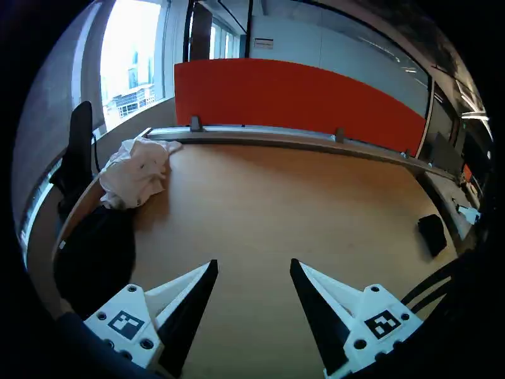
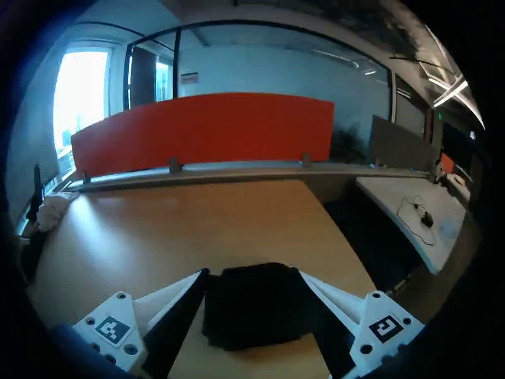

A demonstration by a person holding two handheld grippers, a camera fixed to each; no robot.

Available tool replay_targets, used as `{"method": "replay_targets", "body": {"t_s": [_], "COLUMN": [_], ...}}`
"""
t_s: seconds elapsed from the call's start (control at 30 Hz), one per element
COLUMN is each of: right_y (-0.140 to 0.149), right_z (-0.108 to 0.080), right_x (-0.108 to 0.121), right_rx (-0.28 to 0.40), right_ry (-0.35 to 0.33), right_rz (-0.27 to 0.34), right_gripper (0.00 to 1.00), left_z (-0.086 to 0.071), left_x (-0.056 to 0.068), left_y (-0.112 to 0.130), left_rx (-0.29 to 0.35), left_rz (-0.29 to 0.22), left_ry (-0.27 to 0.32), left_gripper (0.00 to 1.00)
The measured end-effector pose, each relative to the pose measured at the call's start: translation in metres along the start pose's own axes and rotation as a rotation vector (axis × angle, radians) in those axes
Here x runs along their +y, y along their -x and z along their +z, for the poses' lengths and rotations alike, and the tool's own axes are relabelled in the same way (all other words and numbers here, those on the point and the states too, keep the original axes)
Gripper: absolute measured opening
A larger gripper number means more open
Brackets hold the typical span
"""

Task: Fold towel

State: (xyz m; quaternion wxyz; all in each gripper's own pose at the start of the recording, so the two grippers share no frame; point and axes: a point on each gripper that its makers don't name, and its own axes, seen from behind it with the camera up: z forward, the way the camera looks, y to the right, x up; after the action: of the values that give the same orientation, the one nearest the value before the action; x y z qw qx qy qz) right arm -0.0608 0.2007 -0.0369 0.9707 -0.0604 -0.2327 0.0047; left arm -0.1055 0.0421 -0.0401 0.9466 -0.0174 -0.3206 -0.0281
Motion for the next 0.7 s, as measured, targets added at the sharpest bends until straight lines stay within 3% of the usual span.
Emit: {"method": "replay_targets", "body": {"t_s": [0.3, 0.7], "right_y": [-0.041, -0.074], "right_z": [-0.014, -0.022], "right_x": [-0.025, -0.057], "right_rx": [0.148, 0.22], "right_ry": [-0.04, -0.064], "right_rz": [-0.033, -0.074], "right_gripper": [0.98, 0.98], "left_z": [-0.004, -0.016], "left_x": [-0.001, -0.005], "left_y": [-0.03, -0.071], "left_rx": [0.103, 0.245], "left_rz": [-0.012, 0.024], "left_ry": [0.001, -0.01], "left_gripper": [0.85, 0.84]}}
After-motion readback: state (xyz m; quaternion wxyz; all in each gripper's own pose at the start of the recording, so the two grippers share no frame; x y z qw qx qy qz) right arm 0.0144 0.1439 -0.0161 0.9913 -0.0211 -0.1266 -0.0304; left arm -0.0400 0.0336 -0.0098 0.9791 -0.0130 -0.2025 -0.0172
